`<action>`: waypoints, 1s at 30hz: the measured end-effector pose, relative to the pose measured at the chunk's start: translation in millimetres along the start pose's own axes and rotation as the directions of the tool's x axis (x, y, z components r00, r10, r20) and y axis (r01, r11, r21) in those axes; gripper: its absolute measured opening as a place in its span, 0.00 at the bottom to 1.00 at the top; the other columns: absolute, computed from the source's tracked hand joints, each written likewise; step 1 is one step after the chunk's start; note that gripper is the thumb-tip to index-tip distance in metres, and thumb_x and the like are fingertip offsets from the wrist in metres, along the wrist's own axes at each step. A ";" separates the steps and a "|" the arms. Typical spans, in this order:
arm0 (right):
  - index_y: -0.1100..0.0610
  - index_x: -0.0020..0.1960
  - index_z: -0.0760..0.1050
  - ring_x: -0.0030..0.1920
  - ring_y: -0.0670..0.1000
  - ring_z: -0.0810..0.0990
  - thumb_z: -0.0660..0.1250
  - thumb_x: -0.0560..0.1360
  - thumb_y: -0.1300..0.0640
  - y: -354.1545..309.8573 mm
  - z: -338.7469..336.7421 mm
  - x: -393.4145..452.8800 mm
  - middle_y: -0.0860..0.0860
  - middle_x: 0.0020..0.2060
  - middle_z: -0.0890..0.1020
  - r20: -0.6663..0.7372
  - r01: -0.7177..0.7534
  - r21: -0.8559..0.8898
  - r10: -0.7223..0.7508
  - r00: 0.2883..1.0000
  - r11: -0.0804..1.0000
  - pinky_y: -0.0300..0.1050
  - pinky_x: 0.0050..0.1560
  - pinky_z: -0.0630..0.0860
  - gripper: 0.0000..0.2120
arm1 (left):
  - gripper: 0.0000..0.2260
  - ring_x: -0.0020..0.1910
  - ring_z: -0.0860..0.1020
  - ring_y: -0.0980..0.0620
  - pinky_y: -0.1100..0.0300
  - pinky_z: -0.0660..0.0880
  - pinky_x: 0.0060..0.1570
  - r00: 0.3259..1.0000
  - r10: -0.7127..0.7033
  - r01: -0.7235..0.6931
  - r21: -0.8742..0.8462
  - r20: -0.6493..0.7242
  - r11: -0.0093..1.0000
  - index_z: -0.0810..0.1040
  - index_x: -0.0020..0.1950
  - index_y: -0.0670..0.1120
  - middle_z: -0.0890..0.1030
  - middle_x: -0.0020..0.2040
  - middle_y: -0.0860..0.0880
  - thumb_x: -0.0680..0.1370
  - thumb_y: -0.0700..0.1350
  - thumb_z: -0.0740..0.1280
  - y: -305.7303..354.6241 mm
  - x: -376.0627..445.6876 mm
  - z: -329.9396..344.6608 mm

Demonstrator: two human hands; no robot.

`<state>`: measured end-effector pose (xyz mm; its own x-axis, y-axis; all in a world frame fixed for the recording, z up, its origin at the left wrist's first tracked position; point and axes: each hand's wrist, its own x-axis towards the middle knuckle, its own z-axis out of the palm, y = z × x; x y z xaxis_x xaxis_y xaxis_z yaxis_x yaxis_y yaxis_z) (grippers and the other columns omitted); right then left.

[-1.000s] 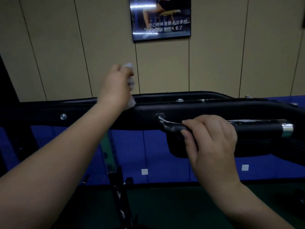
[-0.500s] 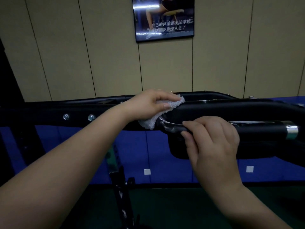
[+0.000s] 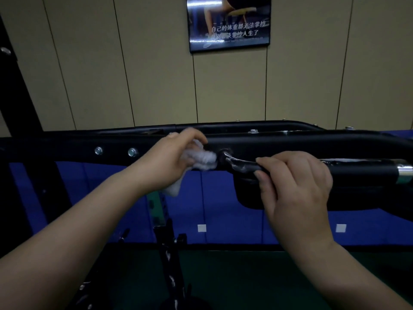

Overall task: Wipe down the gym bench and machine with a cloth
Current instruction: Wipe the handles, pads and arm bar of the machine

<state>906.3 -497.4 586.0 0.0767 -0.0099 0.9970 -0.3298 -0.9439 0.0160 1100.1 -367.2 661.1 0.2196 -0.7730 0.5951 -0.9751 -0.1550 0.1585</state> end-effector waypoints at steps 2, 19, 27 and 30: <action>0.60 0.52 0.80 0.52 0.54 0.72 0.62 0.77 0.56 -0.3 -0.2 -0.3 0.56 0.45 0.79 -0.002 0.000 0.001 0.000 1.000 1.000 0.49 0.57 0.64 0.11 | 0.15 0.57 0.73 0.58 0.64 0.70 0.56 0.976 -0.063 0.042 -0.104 -0.207 0.994 0.72 0.60 0.53 0.76 0.57 0.56 0.76 0.41 0.68 13.0 7.8 3.5; 0.60 0.53 0.80 0.51 0.54 0.72 0.62 0.78 0.56 2.0 -2.5 -0.3 0.55 0.46 0.79 0.033 -0.009 0.029 0.008 0.999 1.000 0.49 0.58 0.64 0.11 | 0.11 0.52 0.76 0.58 0.65 0.70 0.45 0.976 -0.188 0.163 -0.200 -0.111 0.966 0.79 0.56 0.54 0.79 0.52 0.56 0.79 0.40 0.64 34.9 12.6 -5.4; 0.59 0.55 0.79 0.53 0.54 0.74 0.60 0.78 0.55 -3.4 -11.9 3.6 0.54 0.48 0.78 0.136 -0.065 0.078 0.054 0.989 0.995 0.49 0.59 0.64 0.13 | 0.12 0.54 0.76 0.61 0.65 0.68 0.54 0.988 -0.092 0.042 -0.364 -0.122 0.930 0.76 0.59 0.57 0.78 0.52 0.60 0.83 0.50 0.55 51.2 2.6 41.3; 0.59 0.59 0.77 0.55 0.53 0.75 0.60 0.77 0.54 -1.7 -29.2 5.5 0.52 0.52 0.77 0.231 -0.096 0.153 0.059 0.971 0.984 0.48 0.61 0.68 0.14 | 0.13 0.53 0.75 0.59 0.67 0.69 0.53 0.984 -0.041 -0.011 -0.286 -0.174 0.958 0.78 0.58 0.52 0.78 0.54 0.55 0.83 0.49 0.54 58.7 -0.8 41.5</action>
<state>879.9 -486.2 593.6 0.2728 -0.1413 0.9517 -0.1879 -0.9779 -0.0913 1041.4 -401.1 637.2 0.2615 -0.6471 0.7162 -0.9279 0.0358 0.3711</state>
